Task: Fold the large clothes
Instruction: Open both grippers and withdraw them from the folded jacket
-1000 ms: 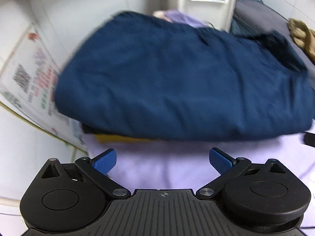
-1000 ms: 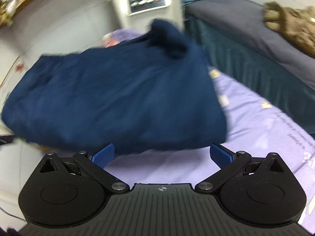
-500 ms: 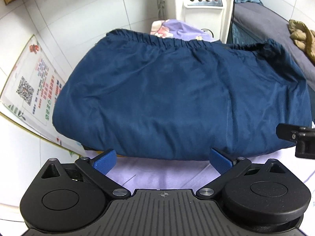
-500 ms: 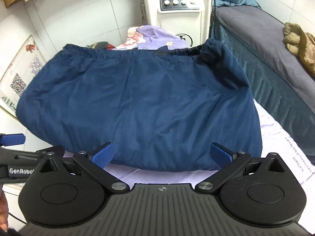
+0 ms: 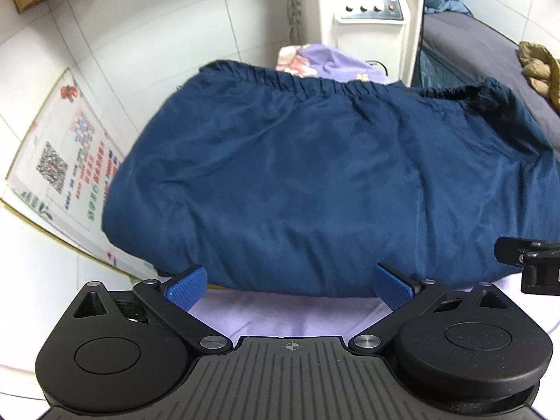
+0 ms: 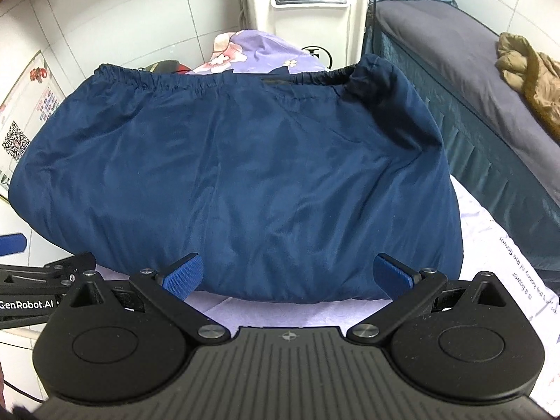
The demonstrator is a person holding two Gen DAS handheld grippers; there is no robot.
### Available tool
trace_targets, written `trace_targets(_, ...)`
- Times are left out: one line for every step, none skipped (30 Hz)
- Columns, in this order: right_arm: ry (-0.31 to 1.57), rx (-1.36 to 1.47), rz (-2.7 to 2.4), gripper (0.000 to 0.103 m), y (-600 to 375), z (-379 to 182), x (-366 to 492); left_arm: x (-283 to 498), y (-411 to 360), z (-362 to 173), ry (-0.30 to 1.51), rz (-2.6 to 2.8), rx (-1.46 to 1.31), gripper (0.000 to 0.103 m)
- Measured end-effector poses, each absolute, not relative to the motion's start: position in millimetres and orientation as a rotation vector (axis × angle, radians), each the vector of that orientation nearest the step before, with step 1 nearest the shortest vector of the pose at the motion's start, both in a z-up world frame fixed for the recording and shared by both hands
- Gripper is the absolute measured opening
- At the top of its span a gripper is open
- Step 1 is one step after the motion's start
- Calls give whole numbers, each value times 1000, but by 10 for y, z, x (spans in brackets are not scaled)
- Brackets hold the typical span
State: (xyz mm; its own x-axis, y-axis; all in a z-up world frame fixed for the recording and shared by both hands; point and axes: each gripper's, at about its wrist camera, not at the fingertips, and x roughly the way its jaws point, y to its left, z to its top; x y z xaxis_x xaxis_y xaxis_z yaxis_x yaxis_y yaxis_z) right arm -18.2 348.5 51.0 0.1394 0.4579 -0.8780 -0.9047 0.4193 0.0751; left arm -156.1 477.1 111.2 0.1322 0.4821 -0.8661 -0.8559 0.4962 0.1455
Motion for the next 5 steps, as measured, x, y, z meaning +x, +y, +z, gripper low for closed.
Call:
trace_targets(995,-555,1061,103,3483,505,-189,-1568,4783,1115,1035,1015,-441,103)
trace_targets(995,-557,1061,103,3485,503,-195,-1574,4795,1117,1034,1013,-448,103)
trace_targets(994,-557,1063,103,3484,504,-201,-1584,4803,1119,1035,1013,-452,103)
trace_targets(993,-555,1063,103,3487,505,-206,-1590,4817,1117,1037,1015,-456,103)
trace_targets(993,-555,1063,103,3492,504,-213,-1600,4830,1116,1041,1022,-465,103)
